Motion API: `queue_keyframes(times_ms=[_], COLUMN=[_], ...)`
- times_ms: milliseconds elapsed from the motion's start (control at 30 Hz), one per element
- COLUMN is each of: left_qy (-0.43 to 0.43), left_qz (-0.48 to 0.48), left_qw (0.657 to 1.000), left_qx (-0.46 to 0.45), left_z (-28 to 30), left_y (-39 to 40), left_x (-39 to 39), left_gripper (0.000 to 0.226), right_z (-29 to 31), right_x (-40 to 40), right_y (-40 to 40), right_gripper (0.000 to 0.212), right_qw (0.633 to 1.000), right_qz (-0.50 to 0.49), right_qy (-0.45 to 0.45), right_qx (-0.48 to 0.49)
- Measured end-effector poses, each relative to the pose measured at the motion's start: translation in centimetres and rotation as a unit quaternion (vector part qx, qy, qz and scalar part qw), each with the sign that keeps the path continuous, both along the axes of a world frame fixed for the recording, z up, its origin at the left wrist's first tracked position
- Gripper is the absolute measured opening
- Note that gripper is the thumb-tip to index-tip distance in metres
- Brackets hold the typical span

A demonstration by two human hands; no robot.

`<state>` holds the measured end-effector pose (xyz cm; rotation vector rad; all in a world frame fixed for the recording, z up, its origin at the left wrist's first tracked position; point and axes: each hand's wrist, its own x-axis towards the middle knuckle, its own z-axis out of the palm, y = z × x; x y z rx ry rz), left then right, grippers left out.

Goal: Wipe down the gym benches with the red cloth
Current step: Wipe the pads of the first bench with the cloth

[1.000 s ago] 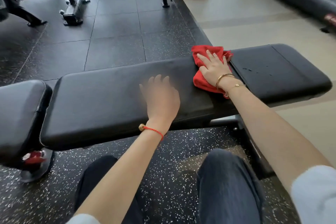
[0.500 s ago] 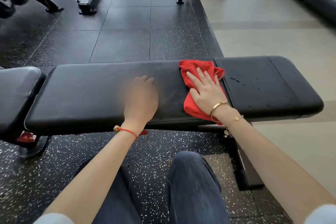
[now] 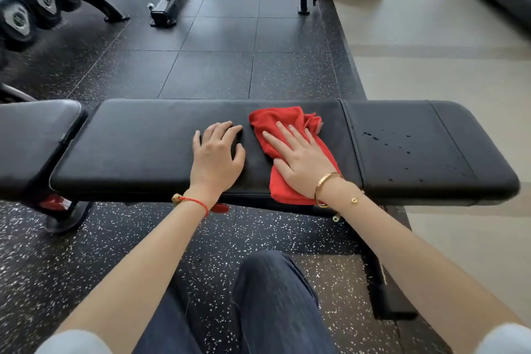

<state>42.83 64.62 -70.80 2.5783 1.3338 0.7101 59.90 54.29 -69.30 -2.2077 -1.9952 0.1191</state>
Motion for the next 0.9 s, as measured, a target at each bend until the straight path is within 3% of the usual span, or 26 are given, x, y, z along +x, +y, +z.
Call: queue_keyframes(times_ms=[133,300,467,700,900], left_qy=[-0.008,-0.014,-0.014,-0.011,-0.017], left_qz=[-0.005,0.000,0.001,0.000,-0.007], left_qw=[1.000,1.000,1.000,1.000,1.000], left_qx=[-0.005,0.002,-0.010,-0.006,0.016], left_z=[-0.1,-0.2,0.1,0.0,-0.6], left_y=[0.2,0.2,0.2,0.1,0.3], left_x=[-0.1,0.0,-0.2,-0.3,-0.3], left_gripper=[0.040,0.039,0.039,0.039,0.040], right_z=[0.1,0.7,0.7,0.0,0.1], right_x=[3.3,7.3,5.4,2.1,5.5], right_y=[-2.8,2.4,5.6,-1.6,-1.4], right_gripper=[0.058,0.056,0.057,0.061,0.059], right_qw=[0.998,0.991,0.994,1.000,0.994], right_qz=[-0.061,-0.132,-0.105,-0.009,-0.106], right_qy=[0.004,0.001,-0.005,0.001,0.023], right_qx=[0.007,-0.031,-0.038,0.007,-0.005])
